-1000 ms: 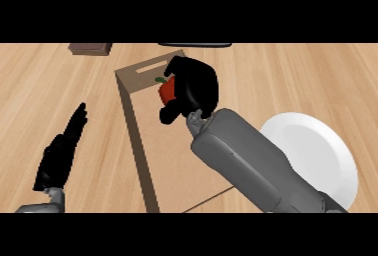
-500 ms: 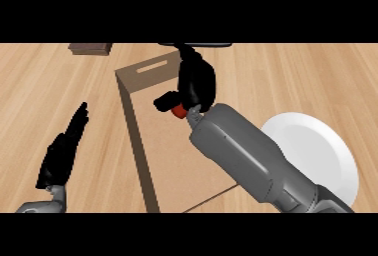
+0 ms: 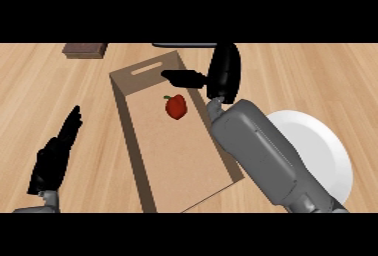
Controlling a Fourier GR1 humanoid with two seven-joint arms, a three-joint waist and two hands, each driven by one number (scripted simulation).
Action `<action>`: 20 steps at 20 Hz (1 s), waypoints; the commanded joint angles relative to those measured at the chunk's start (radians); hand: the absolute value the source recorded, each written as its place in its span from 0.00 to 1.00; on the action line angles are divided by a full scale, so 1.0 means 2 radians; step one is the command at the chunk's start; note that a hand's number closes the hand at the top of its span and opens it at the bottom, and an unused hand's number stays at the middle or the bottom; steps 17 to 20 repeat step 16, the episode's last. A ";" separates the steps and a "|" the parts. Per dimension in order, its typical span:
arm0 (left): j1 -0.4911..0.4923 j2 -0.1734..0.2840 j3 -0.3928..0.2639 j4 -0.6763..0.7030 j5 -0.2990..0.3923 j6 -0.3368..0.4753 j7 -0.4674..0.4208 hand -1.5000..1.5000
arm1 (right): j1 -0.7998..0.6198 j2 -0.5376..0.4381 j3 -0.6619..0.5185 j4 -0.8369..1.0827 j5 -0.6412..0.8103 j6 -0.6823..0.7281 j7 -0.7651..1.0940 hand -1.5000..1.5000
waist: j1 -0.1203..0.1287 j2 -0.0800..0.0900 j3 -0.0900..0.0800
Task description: Pick the bell pepper from the plate and place it in the cardboard box
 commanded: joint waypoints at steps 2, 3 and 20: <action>0.014 -0.003 0.004 -0.001 -0.001 0.004 -0.005 0.50 | 0.077 -0.050 -0.047 -0.099 -0.027 -0.021 -0.023 0.00 | -0.013 -0.003 0.000; 0.008 -0.003 0.004 -0.011 -0.004 0.008 0.020 0.50 | 0.084 -0.056 -0.045 -0.118 -0.003 -0.026 0.015 0.00 | -0.016 -0.005 0.000; 0.018 0.008 0.020 -0.014 0.005 -0.008 -0.002 0.50 | 0.395 -0.228 -0.188 -0.411 -0.201 0.118 -0.113 0.00 | -0.014 -0.002 0.000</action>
